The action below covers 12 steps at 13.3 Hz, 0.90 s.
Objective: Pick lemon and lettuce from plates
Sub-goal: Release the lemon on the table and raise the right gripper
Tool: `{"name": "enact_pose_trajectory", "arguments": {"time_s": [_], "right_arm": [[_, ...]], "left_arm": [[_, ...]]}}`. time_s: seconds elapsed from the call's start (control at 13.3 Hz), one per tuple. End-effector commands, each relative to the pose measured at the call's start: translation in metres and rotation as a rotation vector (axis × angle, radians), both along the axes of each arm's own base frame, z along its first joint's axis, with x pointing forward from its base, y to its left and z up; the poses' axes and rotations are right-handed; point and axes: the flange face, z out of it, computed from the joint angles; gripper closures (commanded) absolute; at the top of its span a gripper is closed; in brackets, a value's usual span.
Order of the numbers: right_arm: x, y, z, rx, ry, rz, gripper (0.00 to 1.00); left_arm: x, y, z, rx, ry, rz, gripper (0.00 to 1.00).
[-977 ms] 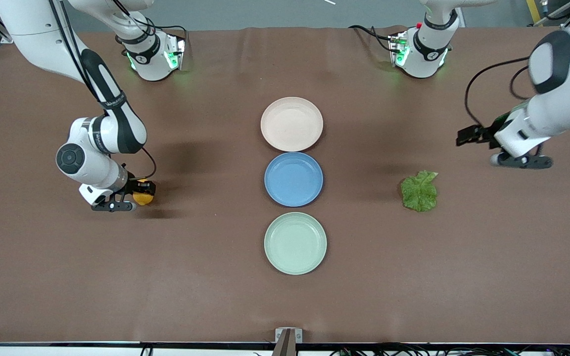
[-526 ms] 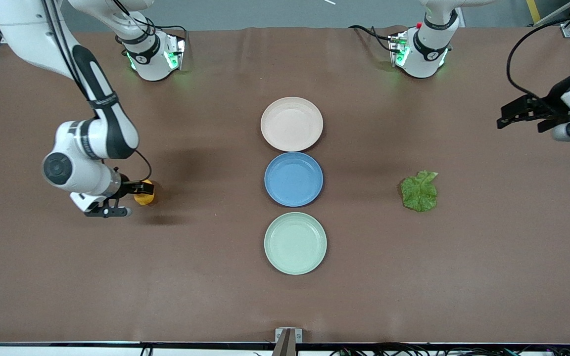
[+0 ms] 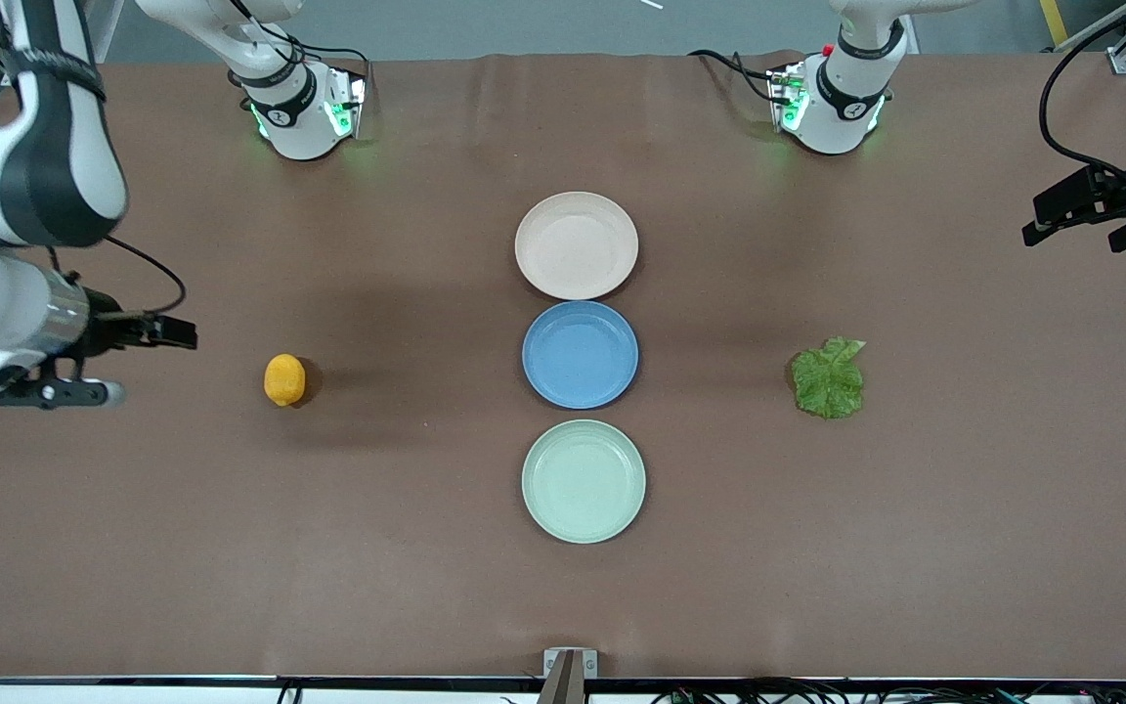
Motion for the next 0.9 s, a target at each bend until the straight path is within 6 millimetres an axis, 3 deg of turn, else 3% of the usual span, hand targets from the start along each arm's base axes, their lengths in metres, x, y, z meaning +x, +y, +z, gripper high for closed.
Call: {"name": "enact_pose_trajectory", "arguments": {"time_s": [0.0,0.08,0.3,0.38,0.45,0.6,0.83], "right_arm": [[-0.001,-0.004,0.041,-0.016,0.004,0.02,0.0],[0.0,-0.004,0.049,-0.017,-0.005,0.025,0.0],[0.001,-0.022,0.051,-0.009,-0.011,-0.012,0.0],[0.003,-0.025,0.065,-0.007,-0.035,-0.017,0.0],[0.003,-0.025,0.084,-0.013,-0.058,-0.016,0.0],[0.001,-0.026,0.096,-0.016,-0.057,-0.021,0.0],[-0.001,-0.018,0.098,-0.005,-0.046,-0.055,0.0]], "left_arm": [[0.009,-0.006,-0.003,0.015,0.012,-0.008,0.0],[0.011,-0.014,-0.006,0.017,0.015,-0.021,0.0],[0.012,-0.006,-0.007,0.023,0.015,-0.006,0.0],[0.012,-0.006,-0.007,0.023,0.015,-0.006,0.0],[0.012,-0.003,-0.007,0.025,0.015,-0.001,0.0],[0.011,-0.001,-0.005,0.024,0.012,0.002,0.0],[0.011,0.006,-0.004,0.023,0.011,0.016,0.0]]}}
